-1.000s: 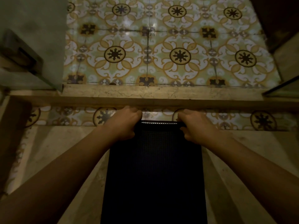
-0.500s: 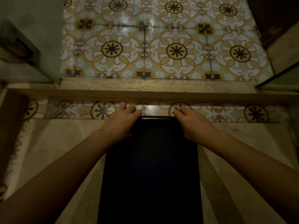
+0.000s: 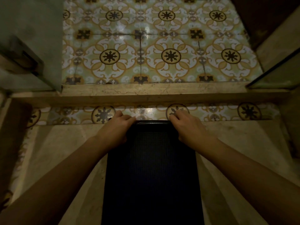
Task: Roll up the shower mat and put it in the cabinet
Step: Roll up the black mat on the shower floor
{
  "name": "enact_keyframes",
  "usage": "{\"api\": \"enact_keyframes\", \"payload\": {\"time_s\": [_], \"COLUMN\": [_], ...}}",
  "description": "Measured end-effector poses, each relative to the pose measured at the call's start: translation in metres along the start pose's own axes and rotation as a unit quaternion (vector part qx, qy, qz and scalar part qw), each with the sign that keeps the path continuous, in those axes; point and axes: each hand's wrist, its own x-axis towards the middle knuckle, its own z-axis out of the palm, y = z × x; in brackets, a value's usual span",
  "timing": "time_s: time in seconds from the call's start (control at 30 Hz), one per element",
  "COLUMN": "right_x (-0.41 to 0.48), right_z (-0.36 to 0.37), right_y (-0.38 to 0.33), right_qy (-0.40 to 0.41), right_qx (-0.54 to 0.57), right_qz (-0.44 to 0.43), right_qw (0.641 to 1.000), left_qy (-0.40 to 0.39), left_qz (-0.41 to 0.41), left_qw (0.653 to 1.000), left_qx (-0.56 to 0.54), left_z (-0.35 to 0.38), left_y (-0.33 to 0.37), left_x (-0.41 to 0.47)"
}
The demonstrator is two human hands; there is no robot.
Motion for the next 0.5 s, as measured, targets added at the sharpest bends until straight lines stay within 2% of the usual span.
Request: {"api": "enact_keyframes", "payload": {"time_s": [0.2, 0.5], "right_x": [-0.013, -0.015], "right_z": [0.000, 0.002], "right_y": [-0.005, -0.004], "right_qy": [0.009, 0.051], "right_qx": [0.002, 0.011], "right_qz": [-0.011, 0.007], "right_qw": [1.000, 0.999], "left_qy": [0.009, 0.028], "left_qz": [-0.045, -0.056], "left_qw": [0.999, 0.998], "left_qx": [0.007, 0.014], "left_z": [0.002, 0.006], "left_y": [0.014, 0.019], "left_x": [-0.008, -0.009]}}
